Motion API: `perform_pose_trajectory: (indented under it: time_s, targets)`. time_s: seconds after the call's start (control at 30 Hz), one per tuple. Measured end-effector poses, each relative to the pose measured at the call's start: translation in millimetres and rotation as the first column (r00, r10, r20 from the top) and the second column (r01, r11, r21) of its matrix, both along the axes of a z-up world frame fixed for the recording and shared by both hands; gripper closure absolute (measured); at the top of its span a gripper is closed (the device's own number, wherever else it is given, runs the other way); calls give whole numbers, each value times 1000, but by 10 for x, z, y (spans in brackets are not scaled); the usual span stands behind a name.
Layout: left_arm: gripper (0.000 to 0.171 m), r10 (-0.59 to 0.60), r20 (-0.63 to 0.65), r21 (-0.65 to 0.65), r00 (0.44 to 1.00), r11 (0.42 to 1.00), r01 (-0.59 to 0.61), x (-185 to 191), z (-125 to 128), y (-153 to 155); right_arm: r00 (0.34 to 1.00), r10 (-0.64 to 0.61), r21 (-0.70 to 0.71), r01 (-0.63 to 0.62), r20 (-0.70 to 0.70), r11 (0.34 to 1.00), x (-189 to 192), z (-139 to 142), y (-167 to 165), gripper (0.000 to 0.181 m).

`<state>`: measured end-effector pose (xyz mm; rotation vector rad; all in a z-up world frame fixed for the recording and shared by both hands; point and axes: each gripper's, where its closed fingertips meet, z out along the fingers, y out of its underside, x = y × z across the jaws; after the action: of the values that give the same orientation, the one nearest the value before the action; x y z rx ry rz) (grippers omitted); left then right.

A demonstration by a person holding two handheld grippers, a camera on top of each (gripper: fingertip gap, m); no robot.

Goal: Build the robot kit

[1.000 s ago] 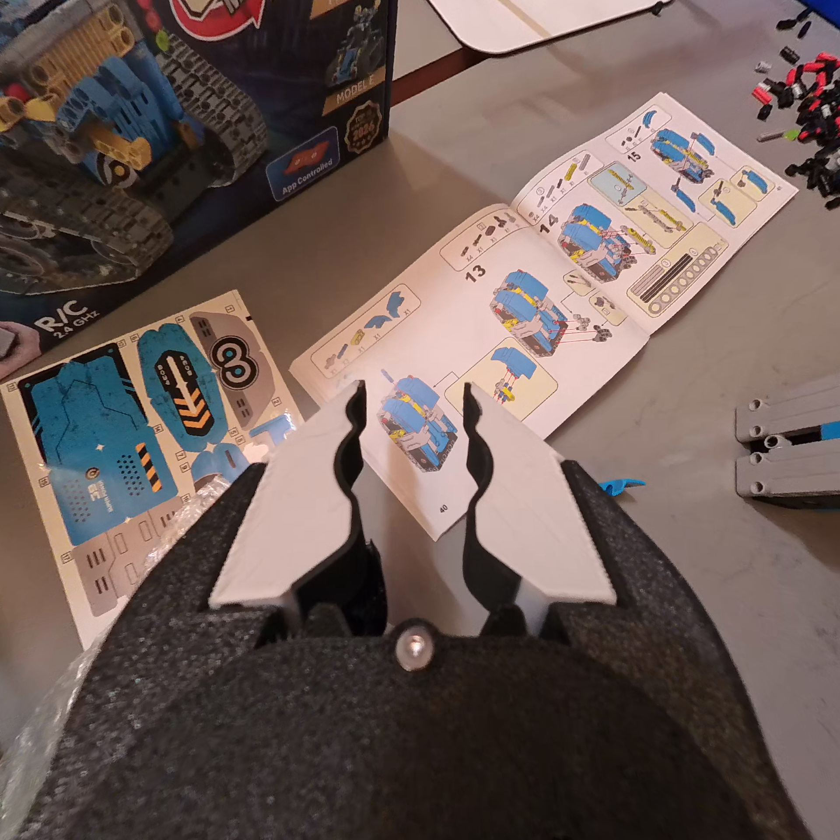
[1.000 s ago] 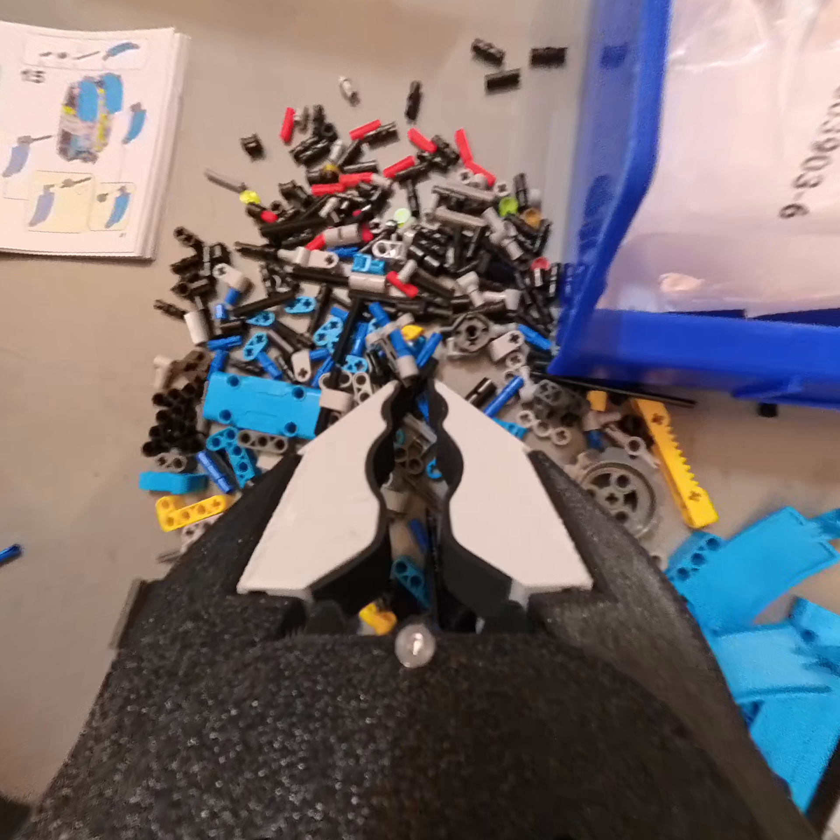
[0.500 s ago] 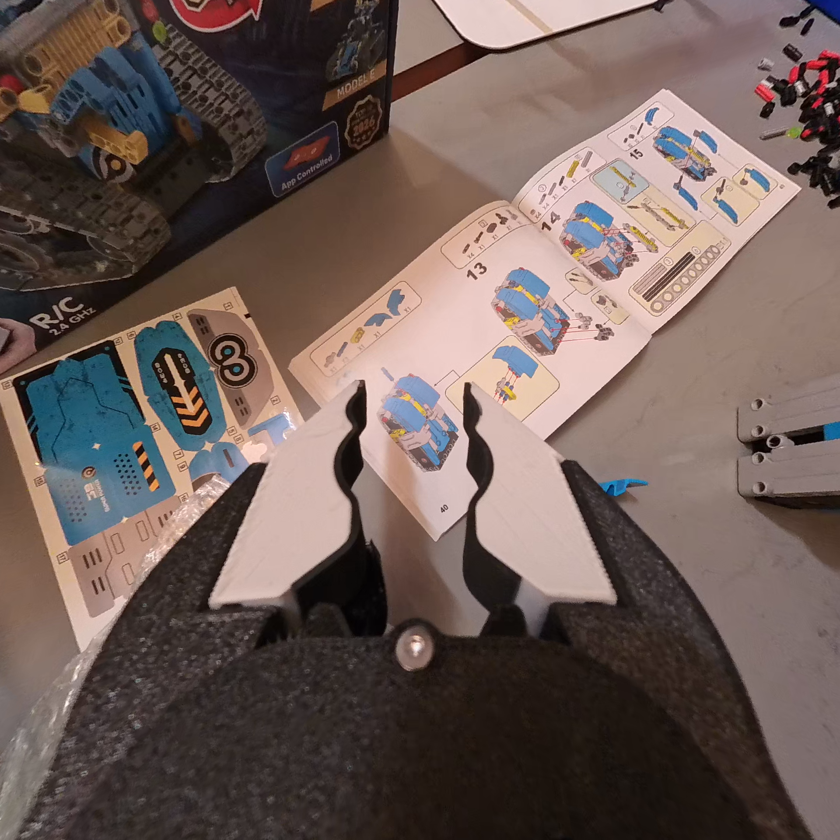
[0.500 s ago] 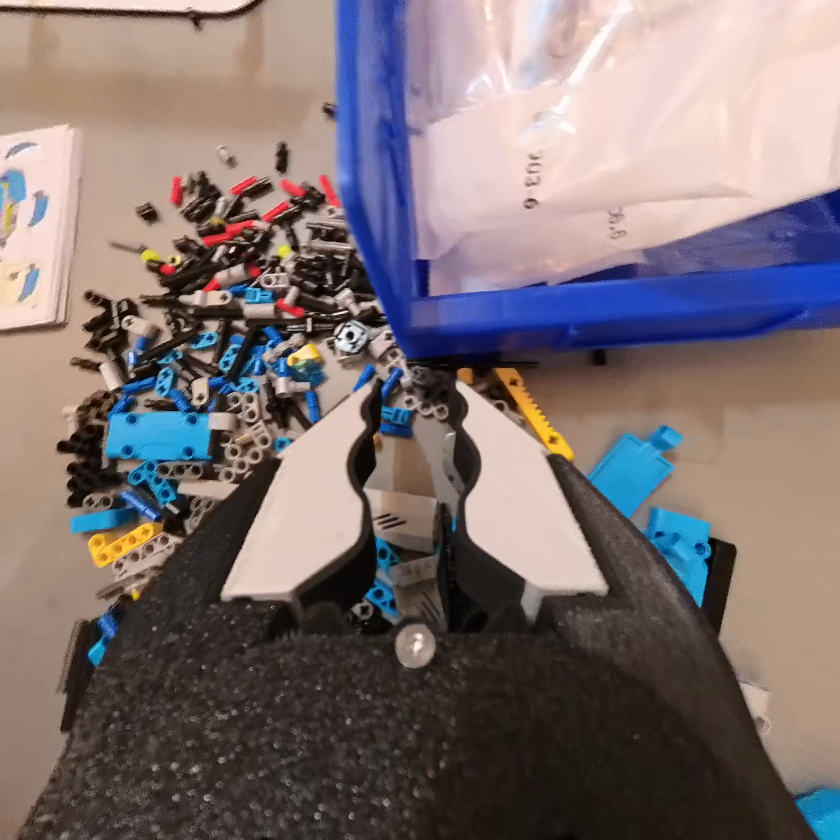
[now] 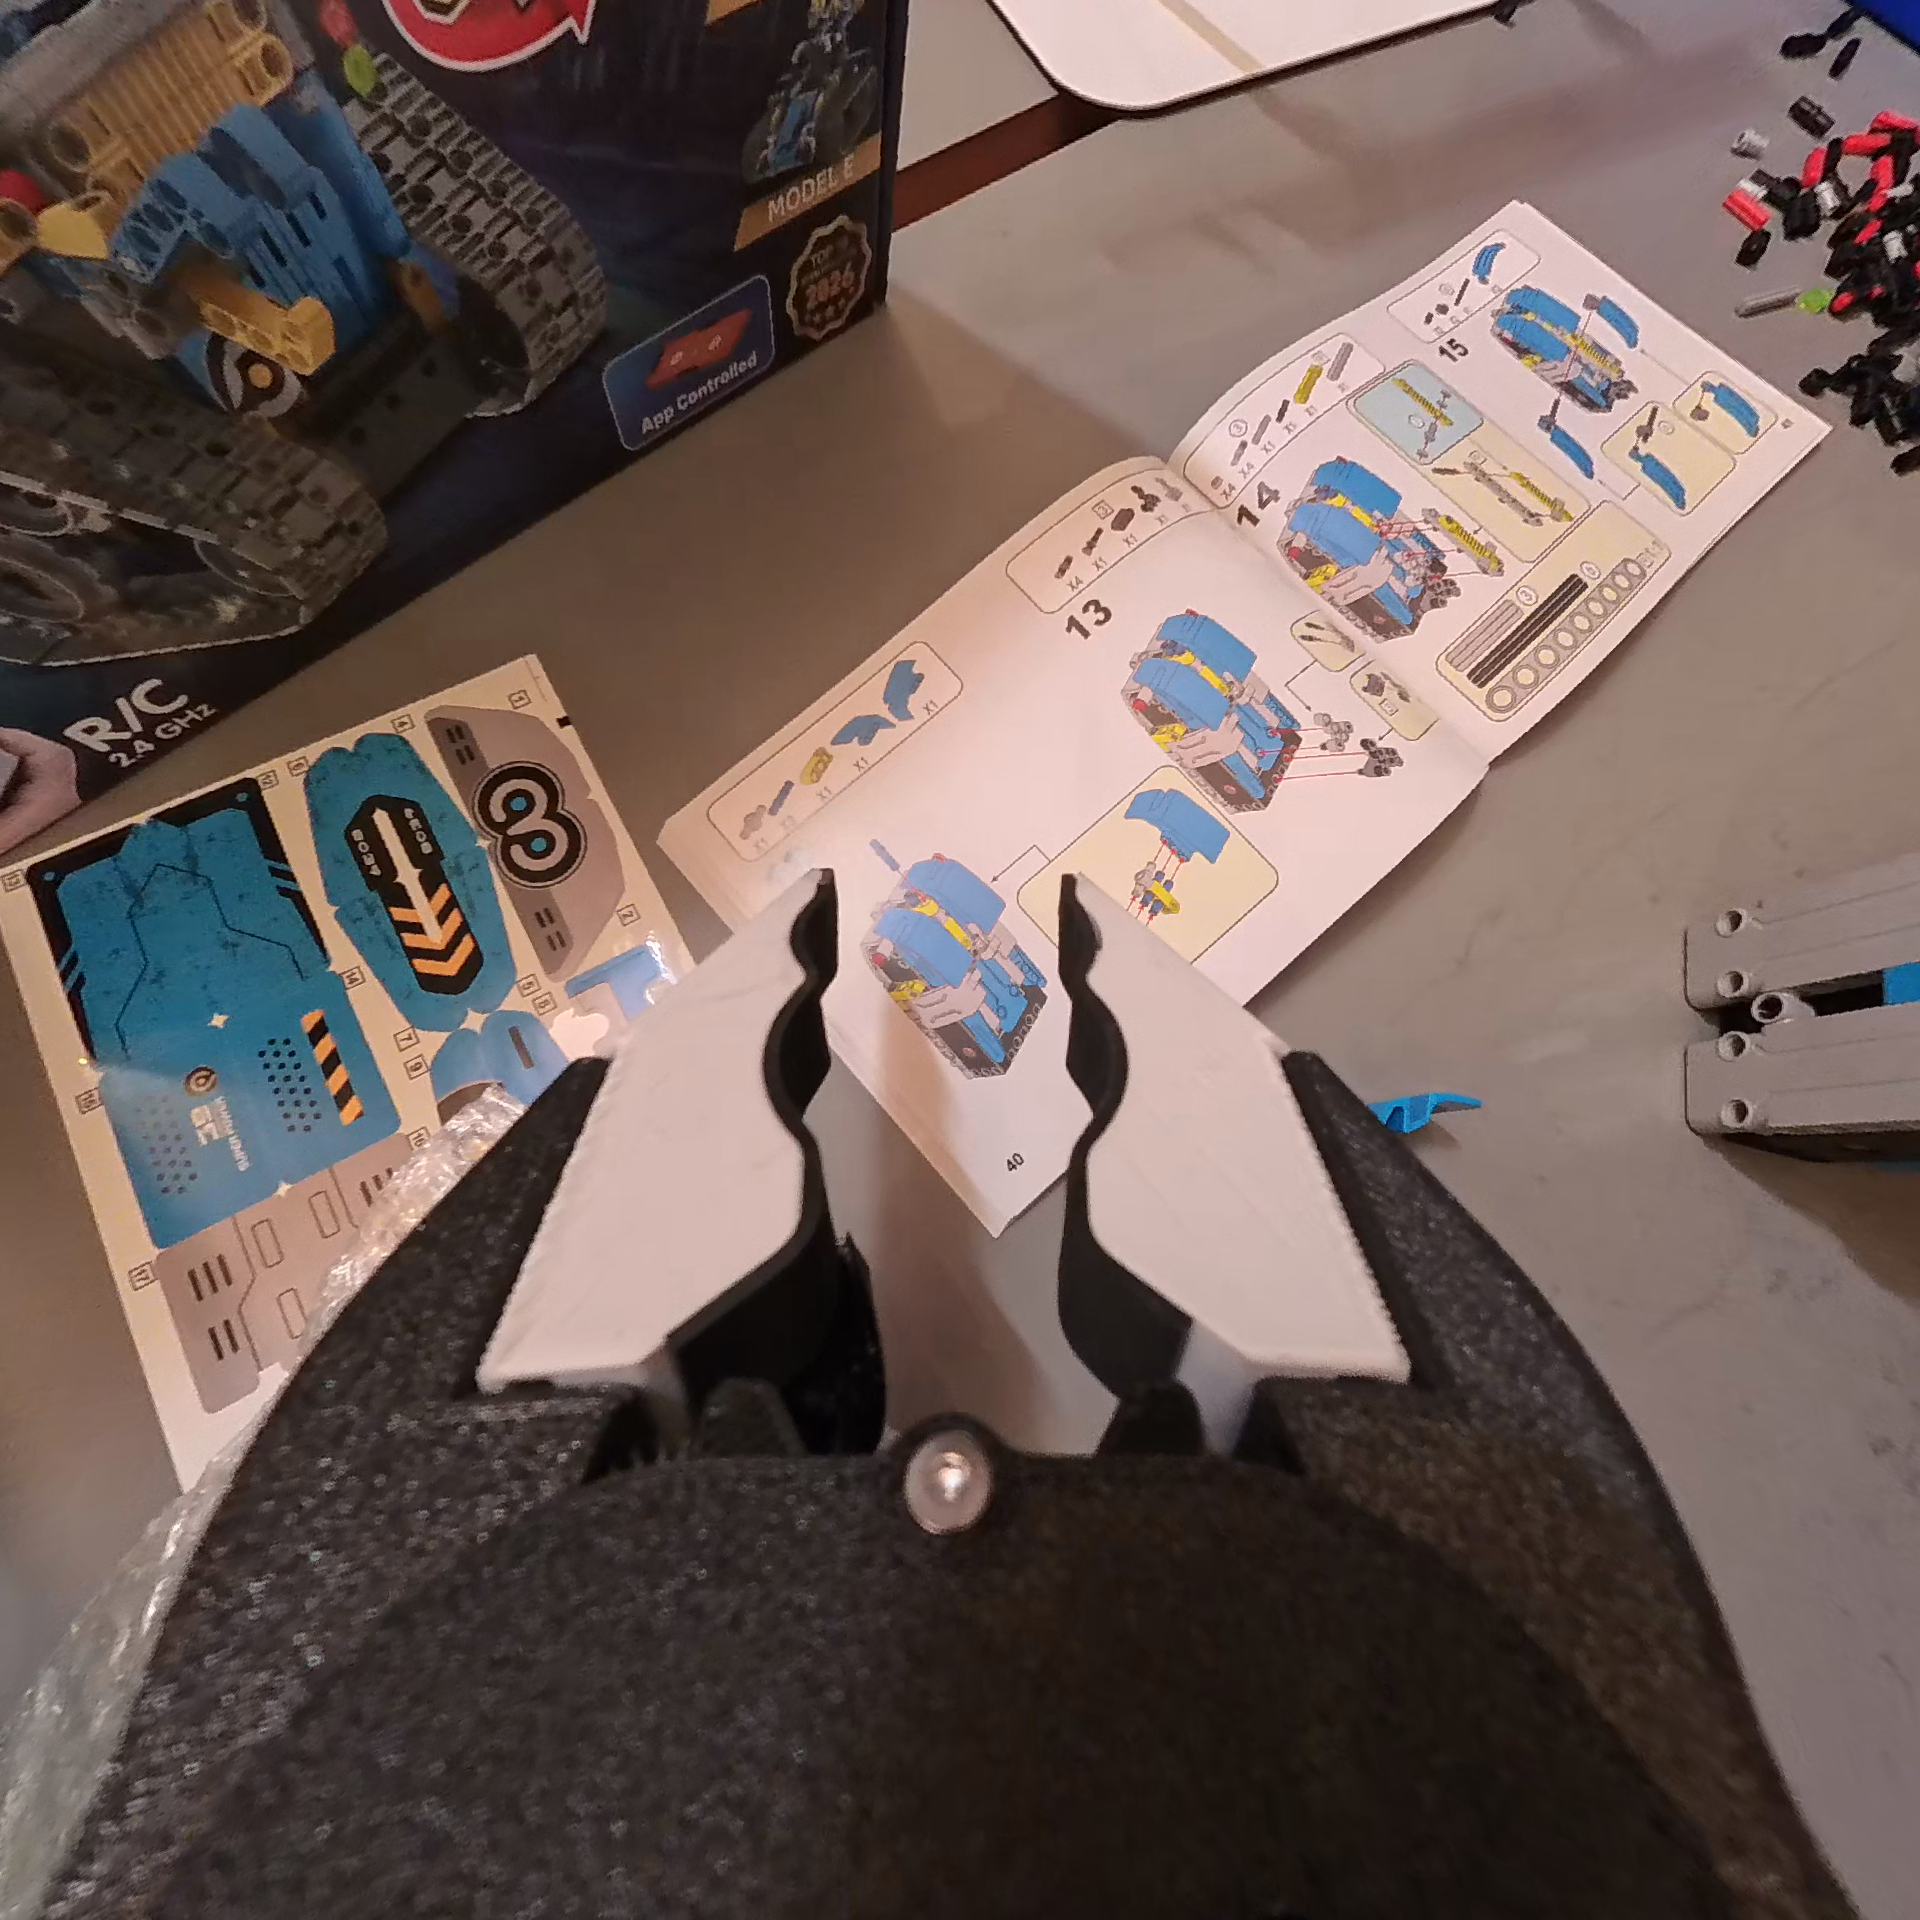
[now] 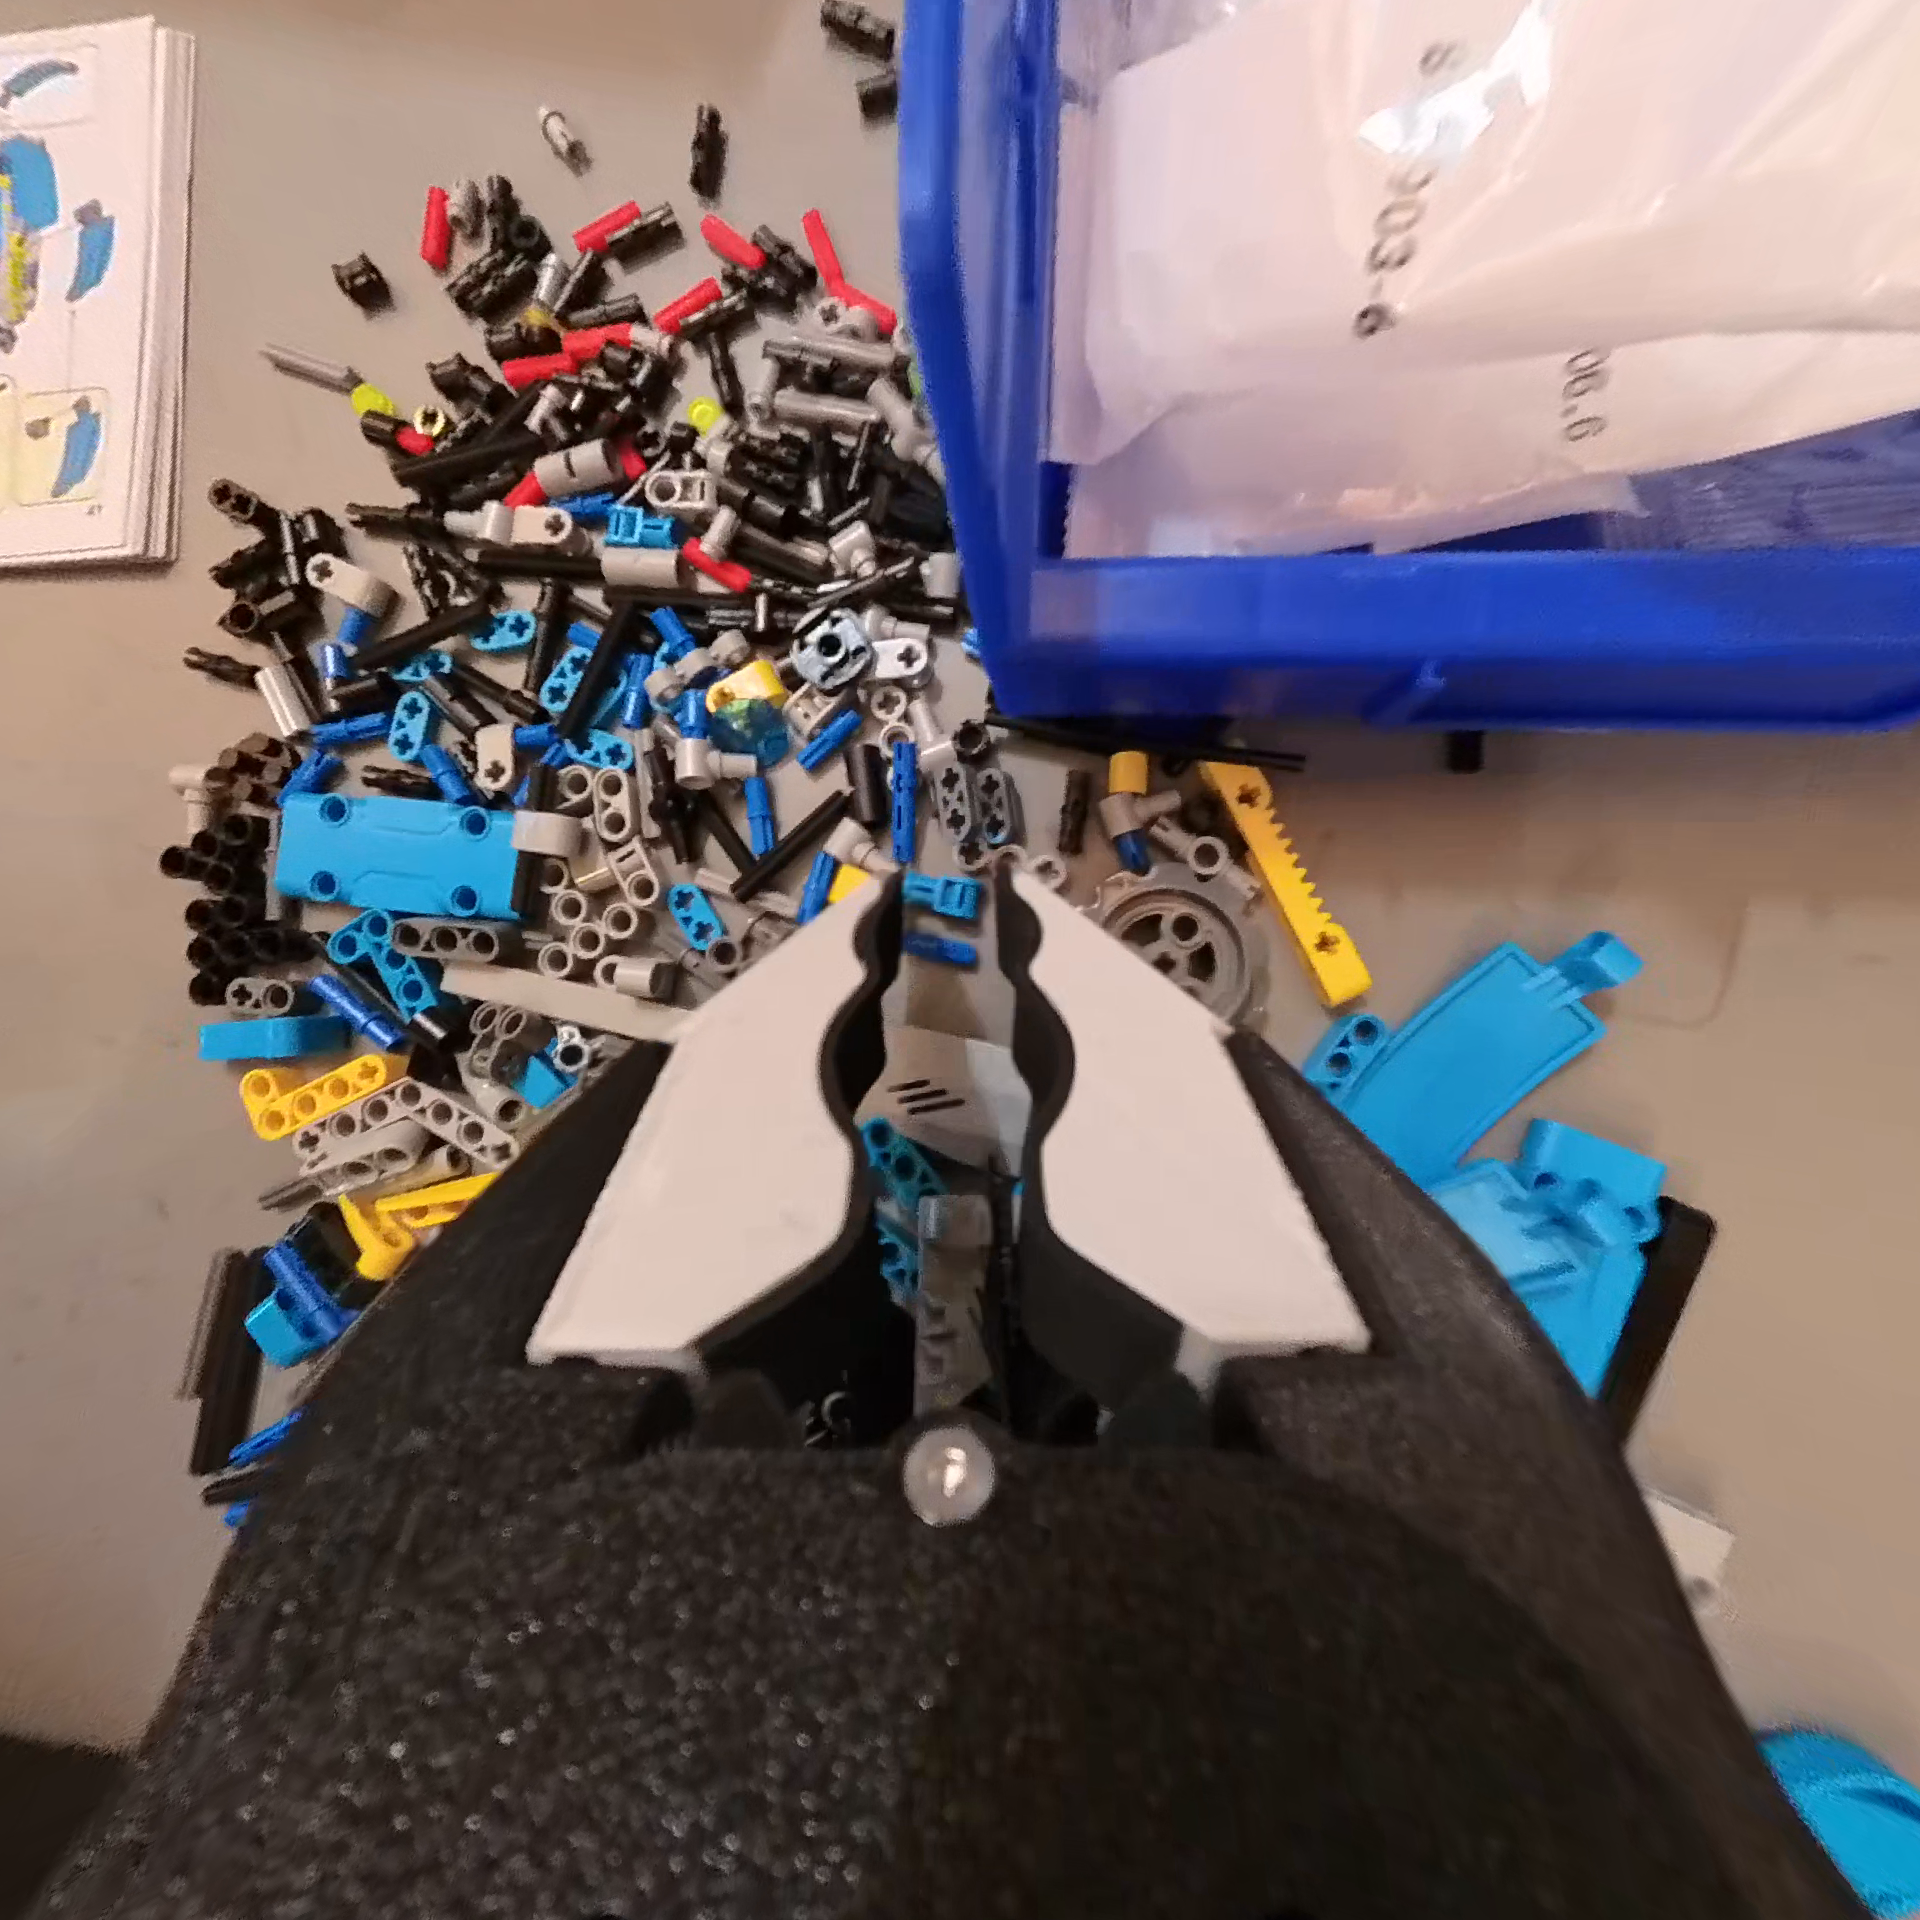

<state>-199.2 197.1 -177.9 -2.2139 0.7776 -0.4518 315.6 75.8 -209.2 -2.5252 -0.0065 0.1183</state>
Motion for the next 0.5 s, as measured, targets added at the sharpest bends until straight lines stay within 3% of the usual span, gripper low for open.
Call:
perform_pose_trajectory:
  time_s: [0.1,0.2,0.3,0.5]
  targets:
    - [129,-1,0,6,1000,1000,1,2,16,-3,995,-86,94,81,54,992,214,154,78,156]
    - [129,0,2,5,1000,1000,0,1,22,-3,984,-173,121,167,41,978,389,113,153,156]
    - [129,0,5,7,1000,1000,-1,-2,34,-4,984,-178,107,177,8,978,366,25,231,154]
    - [129,-3,2,3,1000,1000,3,6,14,-11,976,-174,83,165,130,983,411,-63,248,163]
